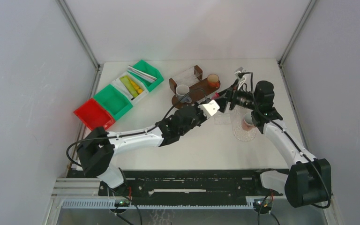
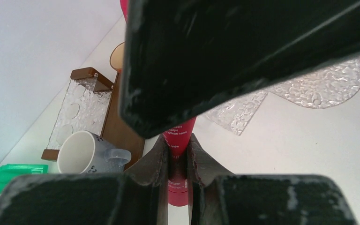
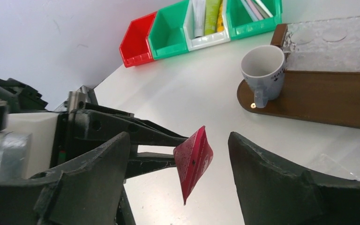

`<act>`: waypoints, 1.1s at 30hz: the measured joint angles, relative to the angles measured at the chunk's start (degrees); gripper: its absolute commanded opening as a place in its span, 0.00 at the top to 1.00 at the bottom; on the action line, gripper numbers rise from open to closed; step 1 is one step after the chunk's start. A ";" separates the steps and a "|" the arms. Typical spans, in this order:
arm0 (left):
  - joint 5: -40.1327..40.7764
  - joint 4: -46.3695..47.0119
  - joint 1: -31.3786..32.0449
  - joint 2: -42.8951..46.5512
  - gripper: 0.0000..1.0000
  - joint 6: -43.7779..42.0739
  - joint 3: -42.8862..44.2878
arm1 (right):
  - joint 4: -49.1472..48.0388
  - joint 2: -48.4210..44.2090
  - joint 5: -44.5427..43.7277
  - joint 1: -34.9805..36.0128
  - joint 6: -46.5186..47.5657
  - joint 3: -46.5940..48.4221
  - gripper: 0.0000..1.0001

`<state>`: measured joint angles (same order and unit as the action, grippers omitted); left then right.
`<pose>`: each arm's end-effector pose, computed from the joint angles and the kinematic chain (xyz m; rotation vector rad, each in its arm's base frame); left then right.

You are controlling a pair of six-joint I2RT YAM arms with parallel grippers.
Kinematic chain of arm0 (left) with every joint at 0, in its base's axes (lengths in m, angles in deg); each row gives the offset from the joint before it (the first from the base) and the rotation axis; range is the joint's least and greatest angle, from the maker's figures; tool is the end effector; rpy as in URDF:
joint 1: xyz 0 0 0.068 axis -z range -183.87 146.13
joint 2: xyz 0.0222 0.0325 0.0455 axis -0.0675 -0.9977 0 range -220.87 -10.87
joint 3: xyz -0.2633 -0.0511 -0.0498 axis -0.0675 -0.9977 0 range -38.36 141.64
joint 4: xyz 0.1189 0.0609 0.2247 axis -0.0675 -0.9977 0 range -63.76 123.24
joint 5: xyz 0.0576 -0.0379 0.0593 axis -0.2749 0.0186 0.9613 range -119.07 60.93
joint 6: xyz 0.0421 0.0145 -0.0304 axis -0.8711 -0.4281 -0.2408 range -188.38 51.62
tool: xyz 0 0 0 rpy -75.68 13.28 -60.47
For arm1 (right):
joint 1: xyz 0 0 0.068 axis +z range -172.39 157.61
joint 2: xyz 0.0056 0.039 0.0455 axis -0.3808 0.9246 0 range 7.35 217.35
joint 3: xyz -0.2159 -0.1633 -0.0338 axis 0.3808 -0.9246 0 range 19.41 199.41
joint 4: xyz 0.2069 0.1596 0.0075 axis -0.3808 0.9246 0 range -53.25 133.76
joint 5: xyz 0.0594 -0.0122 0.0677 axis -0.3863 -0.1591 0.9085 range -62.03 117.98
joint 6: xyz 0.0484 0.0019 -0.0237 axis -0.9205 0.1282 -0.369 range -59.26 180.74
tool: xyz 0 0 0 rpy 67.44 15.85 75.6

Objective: Prepare toiletry sets of a toothbrush and toothpaste on the tray
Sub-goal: Place the toothpaste in the toothpaste holder.

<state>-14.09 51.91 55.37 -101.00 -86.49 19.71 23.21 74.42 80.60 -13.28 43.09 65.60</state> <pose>0.1948 -0.3093 0.2732 0.9762 1.5181 -0.2771 0.2544 0.0694 0.3132 -0.5851 1.6767 1.1149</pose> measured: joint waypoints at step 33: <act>3.87 8.63 1.11 5.20 0.08 -3.43 -3.50 | 3.58 -1.03 1.73 -8.13 1.42 -0.02 1.00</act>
<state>-10.22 60.55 56.49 -95.80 -89.92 16.21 26.80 73.39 82.32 -21.41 44.51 65.58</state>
